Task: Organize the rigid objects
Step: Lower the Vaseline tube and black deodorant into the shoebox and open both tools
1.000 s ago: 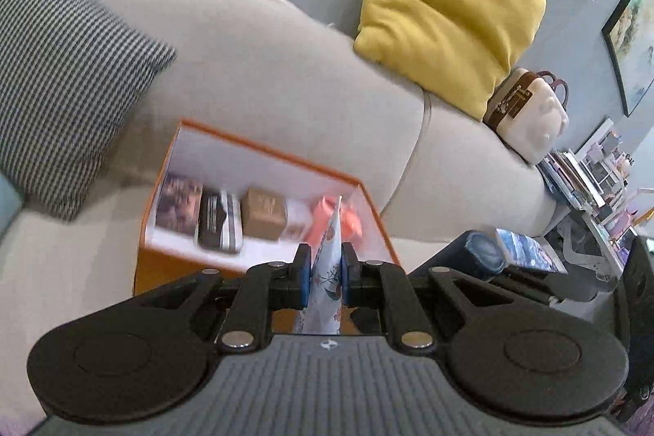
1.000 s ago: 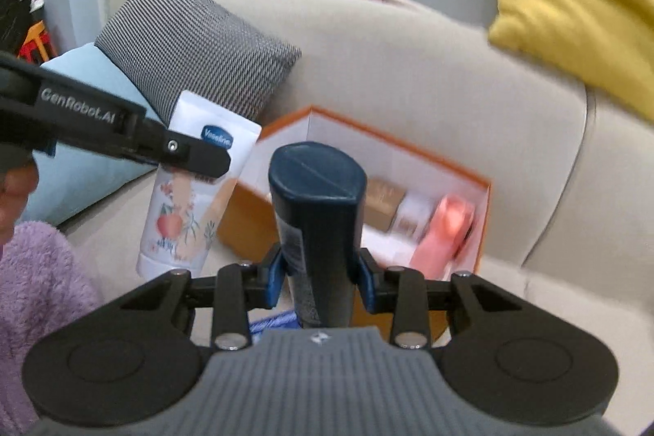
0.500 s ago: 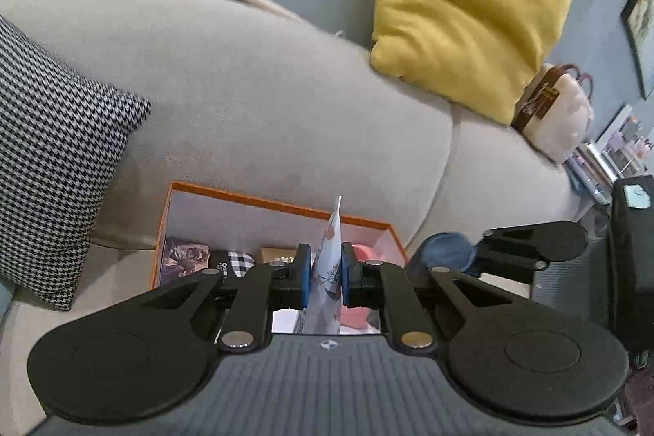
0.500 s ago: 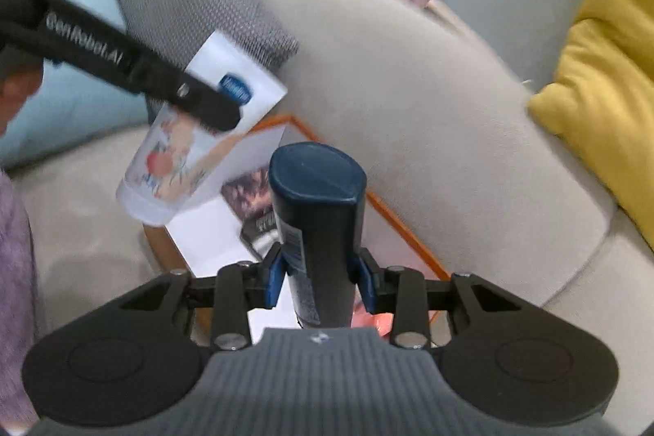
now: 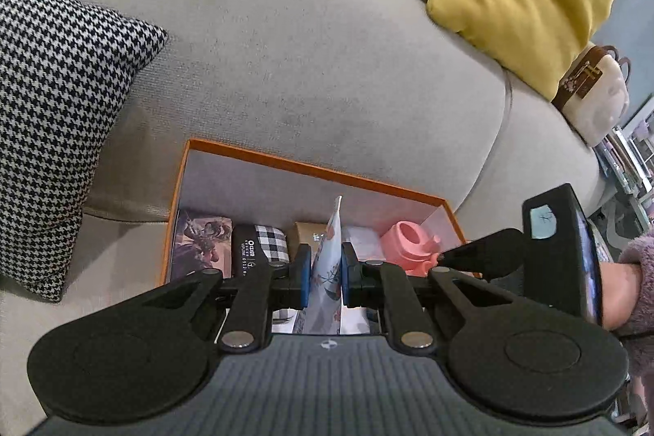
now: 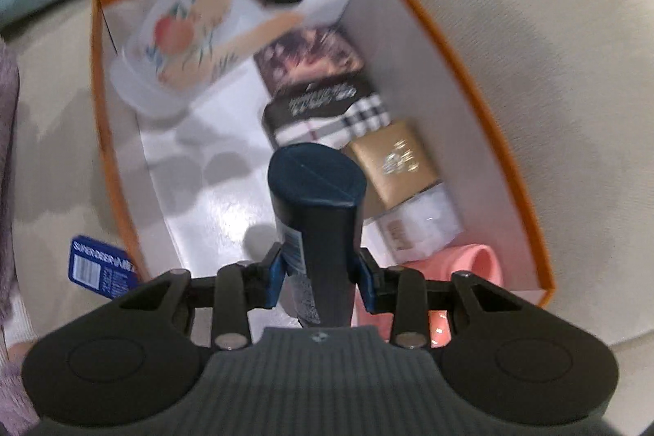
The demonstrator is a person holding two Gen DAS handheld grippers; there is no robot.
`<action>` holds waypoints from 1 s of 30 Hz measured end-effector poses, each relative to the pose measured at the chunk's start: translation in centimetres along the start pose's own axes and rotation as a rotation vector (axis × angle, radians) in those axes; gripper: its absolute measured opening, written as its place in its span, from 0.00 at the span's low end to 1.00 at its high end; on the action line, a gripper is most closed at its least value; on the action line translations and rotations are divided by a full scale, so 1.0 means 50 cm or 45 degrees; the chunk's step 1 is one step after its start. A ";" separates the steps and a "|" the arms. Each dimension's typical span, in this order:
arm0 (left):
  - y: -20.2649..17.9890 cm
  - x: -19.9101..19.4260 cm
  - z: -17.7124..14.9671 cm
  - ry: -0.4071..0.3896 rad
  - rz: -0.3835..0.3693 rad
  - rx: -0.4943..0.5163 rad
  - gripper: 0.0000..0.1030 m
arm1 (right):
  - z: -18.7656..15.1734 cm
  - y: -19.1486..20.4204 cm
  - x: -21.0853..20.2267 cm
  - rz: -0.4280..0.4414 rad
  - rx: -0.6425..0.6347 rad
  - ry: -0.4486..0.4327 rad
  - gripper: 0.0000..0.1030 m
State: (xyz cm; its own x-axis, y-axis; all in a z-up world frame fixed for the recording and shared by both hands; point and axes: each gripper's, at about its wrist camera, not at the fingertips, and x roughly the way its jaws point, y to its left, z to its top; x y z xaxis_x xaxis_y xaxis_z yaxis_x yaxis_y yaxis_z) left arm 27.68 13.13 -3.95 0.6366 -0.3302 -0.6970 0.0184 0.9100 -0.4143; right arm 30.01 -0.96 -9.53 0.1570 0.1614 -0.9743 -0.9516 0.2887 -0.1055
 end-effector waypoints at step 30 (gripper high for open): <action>-0.007 0.054 0.001 0.128 -0.038 0.039 0.15 | -0.012 -0.027 0.068 0.120 -0.157 0.098 0.32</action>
State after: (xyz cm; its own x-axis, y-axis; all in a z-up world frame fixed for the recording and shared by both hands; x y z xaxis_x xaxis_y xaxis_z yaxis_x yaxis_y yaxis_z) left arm 29.42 11.94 -5.64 0.5547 -0.3793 -0.7406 0.0603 0.9061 -0.4188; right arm 31.65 -1.37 -12.81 0.0498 0.1084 -0.9929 -0.9870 0.1572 -0.0323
